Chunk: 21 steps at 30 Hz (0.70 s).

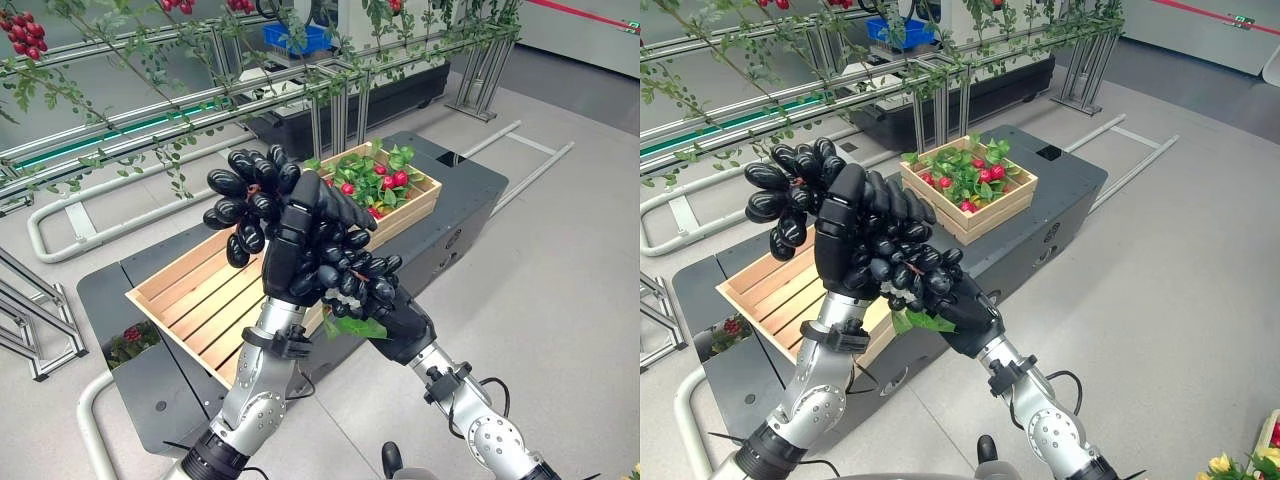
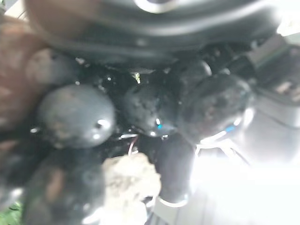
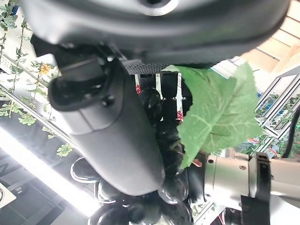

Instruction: Pick up the fruits from the basket on one side to the basket on the other side

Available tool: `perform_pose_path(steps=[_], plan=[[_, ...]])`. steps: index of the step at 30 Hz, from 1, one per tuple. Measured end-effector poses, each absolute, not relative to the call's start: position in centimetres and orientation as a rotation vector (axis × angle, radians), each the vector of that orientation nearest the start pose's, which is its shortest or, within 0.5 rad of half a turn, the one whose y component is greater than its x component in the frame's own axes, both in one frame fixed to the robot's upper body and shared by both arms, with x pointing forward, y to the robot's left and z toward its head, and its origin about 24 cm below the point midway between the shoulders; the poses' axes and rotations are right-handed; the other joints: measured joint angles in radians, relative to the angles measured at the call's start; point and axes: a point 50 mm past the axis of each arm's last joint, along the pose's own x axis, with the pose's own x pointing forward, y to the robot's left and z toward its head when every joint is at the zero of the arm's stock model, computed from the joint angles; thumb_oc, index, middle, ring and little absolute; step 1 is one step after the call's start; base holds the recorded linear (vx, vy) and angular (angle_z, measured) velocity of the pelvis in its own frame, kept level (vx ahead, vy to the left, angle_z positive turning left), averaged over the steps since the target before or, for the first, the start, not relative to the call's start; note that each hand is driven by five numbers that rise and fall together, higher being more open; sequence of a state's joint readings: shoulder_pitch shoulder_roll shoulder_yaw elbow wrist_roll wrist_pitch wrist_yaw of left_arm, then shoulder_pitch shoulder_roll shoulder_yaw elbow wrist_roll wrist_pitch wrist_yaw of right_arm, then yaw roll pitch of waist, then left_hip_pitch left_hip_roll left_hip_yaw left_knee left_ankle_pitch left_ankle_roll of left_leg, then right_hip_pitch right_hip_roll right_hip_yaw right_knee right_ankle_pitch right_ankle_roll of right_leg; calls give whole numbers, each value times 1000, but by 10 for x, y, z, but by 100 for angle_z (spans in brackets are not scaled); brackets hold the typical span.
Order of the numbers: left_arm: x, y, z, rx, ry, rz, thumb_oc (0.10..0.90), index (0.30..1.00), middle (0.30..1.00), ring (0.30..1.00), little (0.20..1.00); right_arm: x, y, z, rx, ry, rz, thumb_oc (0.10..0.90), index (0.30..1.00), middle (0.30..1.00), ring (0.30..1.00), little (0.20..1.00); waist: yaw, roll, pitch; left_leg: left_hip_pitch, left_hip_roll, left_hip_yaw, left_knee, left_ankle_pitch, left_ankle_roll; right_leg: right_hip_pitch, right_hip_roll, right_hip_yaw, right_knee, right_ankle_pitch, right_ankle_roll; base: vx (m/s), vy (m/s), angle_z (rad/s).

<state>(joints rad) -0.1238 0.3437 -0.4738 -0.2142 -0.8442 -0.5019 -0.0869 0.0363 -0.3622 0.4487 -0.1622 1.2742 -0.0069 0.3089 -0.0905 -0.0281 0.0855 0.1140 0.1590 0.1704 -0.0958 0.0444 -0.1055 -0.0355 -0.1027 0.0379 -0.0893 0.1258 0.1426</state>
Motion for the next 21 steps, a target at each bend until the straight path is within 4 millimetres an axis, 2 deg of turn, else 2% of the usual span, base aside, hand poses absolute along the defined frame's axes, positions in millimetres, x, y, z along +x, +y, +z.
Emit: perform_pose_path(steps=[1, 9, 17, 21], plan=[[236, 108, 132, -595, -521, -516, 800, 900, 900, 900, 900, 217, -98, 59, 983, 98, 686, 400, 300, 300, 300, 300, 0, 0, 0, 0, 0, 0, 0, 0, 0, 0, 0, 0, 0, 0, 0, 0, 0, 0], [240, 125, 134, -409, -554, -433, 800, 900, 900, 900, 900, 220, -106, 62, 1022, 41, 614, 400, 300, 300, 300, 300, -1, 0, 0, 1, 0, 0, 0, 0, 0, 0, 0, 0, 0, 0, 0, 0, 0, 0], [241, 164, 150, -250, -699, -155, 800, 900, 900, 900, 900, 220, -138, 57, 1032, -17, 435, 400, 300, 300, 300, 300, -4, 1, 0, 0, 0, 1, 0, 0, 0, -1, 0, 1, 0, 0, 0, 0, 0, 0], [239, 180, 157, -204, -767, -15, 800, 900, 900, 900, 900, 219, -145, 56, 1034, -35, 401, 400, 300, 300, 300, 300, -3, 1, 0, -1, 0, 1, 0, 0, 0, -2, 0, 1, 0, 0, 0, 0, 0, 0]])
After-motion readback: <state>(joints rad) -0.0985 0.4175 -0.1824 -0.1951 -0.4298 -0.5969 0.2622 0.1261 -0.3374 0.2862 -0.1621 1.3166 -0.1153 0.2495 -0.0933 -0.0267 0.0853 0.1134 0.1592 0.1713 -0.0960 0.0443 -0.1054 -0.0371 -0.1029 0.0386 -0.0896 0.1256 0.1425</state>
